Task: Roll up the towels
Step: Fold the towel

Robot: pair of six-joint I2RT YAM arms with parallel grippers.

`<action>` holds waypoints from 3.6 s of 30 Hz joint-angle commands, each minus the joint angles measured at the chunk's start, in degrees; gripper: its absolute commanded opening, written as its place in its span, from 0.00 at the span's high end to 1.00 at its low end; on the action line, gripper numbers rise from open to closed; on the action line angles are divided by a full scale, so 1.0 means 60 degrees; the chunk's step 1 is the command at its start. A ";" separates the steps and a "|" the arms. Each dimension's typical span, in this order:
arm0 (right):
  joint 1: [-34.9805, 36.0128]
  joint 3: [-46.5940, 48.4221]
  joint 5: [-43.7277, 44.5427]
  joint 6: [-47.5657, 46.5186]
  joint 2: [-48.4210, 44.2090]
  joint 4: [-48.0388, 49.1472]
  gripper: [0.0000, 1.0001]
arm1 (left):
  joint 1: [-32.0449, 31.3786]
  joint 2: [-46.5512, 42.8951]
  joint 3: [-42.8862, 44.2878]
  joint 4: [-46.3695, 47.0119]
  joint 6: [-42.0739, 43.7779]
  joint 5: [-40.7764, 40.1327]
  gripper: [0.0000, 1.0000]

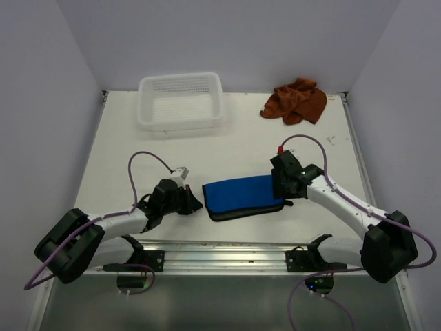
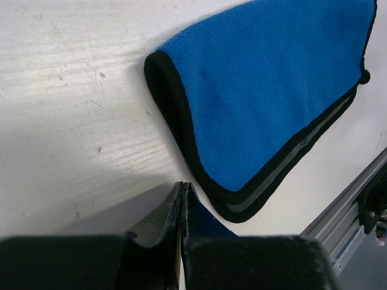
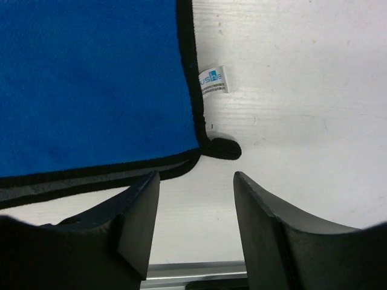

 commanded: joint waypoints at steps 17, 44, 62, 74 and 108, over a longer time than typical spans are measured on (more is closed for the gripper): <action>-0.1182 -0.0930 -0.1165 0.0029 0.1499 0.2468 0.55 | -0.0066 -0.0153 0.0332 -0.0069 0.0243 -0.0198 0.99; -0.1797 -0.1546 -0.2556 -0.0263 0.1530 0.3436 0.91 | -0.0081 0.0491 0.0450 0.0355 0.0155 -0.0066 0.99; 0.0970 0.0385 0.1367 -0.0381 0.0488 0.0418 1.00 | -0.0242 0.1326 0.0245 0.1366 -0.0108 0.0154 0.99; 0.3885 0.2364 0.2951 0.0087 0.2362 -0.0520 1.00 | -0.0257 0.1297 0.0112 0.1615 -0.0168 0.0154 0.99; 0.4985 0.3595 -0.1135 0.1172 0.4356 0.2424 1.00 | -0.0271 0.1253 -0.0093 0.1777 -0.0168 0.0227 0.99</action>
